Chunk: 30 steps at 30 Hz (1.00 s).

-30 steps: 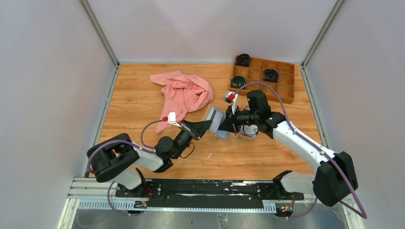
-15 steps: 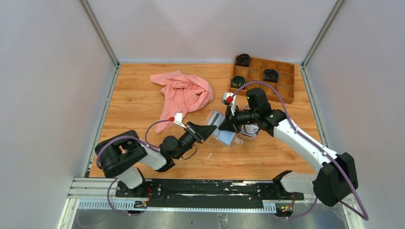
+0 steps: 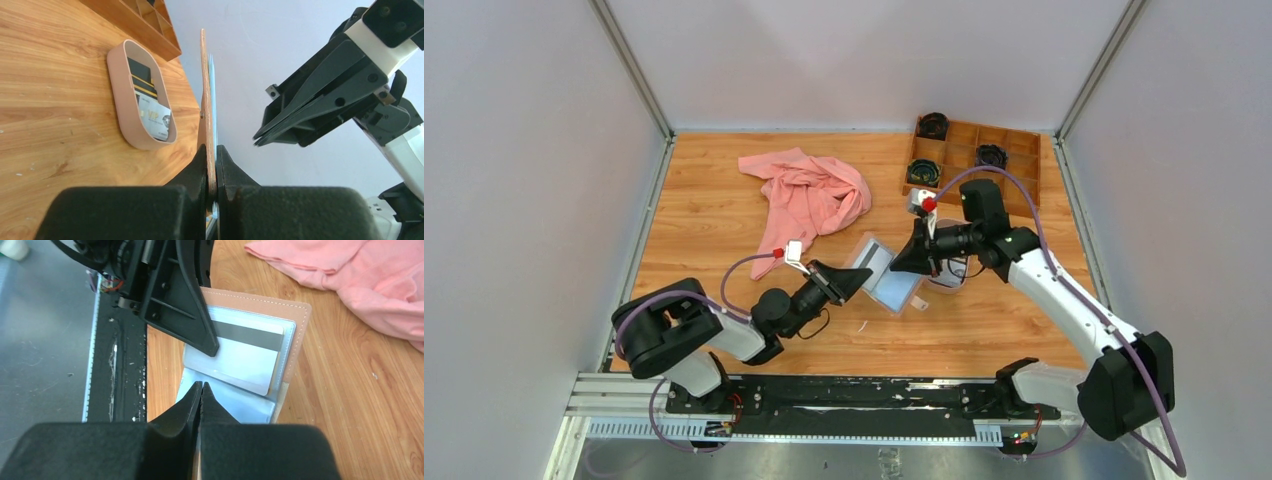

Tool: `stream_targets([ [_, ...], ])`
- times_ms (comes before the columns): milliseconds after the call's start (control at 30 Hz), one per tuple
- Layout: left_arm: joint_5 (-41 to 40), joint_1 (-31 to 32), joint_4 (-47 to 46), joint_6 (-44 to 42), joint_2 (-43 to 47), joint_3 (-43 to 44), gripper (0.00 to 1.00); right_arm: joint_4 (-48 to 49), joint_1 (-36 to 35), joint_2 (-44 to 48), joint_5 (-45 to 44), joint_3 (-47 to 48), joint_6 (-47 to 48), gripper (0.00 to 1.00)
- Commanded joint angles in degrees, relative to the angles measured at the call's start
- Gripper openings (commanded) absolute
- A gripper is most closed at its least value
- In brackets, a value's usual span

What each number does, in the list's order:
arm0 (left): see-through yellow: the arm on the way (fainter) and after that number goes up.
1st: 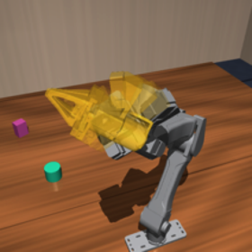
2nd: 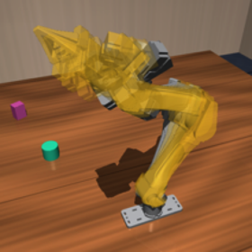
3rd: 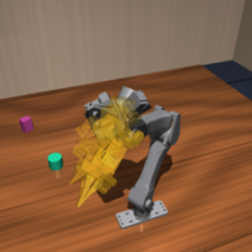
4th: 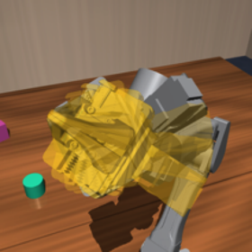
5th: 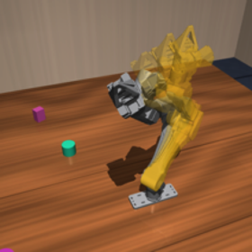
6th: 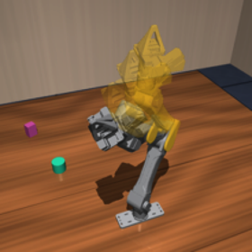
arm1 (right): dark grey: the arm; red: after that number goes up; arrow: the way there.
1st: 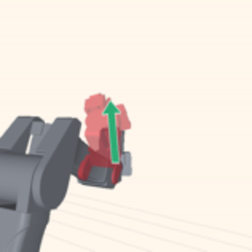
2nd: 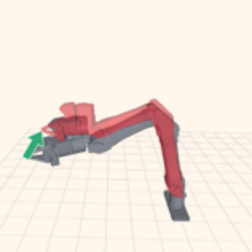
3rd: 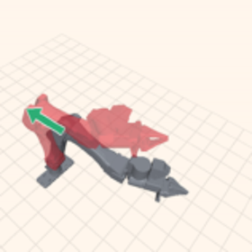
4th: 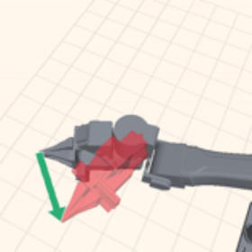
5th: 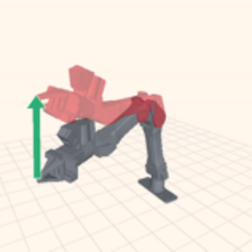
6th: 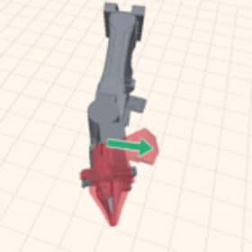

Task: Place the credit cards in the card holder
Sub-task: Insert the credit card into the card holder, then pick up the credit card from the storage box.

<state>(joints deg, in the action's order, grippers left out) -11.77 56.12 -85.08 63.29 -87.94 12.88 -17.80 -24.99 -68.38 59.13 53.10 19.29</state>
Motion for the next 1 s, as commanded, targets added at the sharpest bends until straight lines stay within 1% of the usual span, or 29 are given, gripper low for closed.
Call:
stream_targets([
  [0, -0.85, 0.57, 0.58, -4.24, 3.18, -2.25, 0.0, -2.15, 3.35, 2.55, 10.87, 1.49, 3.29, 0.02],
  [233, 1.97, 0.57, 7.65, -9.32, 11.96, -7.04, 0.0, -4.86, 5.98, 3.77, 14.6, 0.68, 8.43, 0.17],
  [400, 5.61, 0.53, 16.6, -12.26, 19.45, -8.95, 0.0, -5.74, 6.26, 3.52, 15.04, -1.13, 12.91, 0.25],
  [533, 7.59, 0.48, 25.82, -14.38, 25.55, -8.89, 0.0, -6.36, 6.28, 3.24, 14.46, -2.49, 16.19, 0.27],
  [600, 7.99, 0.23, 29.0, -15.11, 28.48, -9.33, 0.0, -7.02, 6.28, 3.05, 13.93, -2.69, 17.57, 0.28],
  [767, 14.41, -3.23, 33.55, -15.56, 34.42, -10.94, 0.0, -9.7, 6.34, 2.4, 11.85, -2.75, 21.69, 0.28],
  [867, 18.45, -6.03, 36.44, -14.71, 36.53, -10.91, 0.0, -12.89, 6.34, 2.21, 11.24, -3.04, 27.53, 0.28],
  [967, 19.49, -6.91, 37.14, -14.78, 37.66, -11.13, 0.0, -15.14, 6.36, 2.28, 11.02, -3.98, 32.29, 0.28],
])
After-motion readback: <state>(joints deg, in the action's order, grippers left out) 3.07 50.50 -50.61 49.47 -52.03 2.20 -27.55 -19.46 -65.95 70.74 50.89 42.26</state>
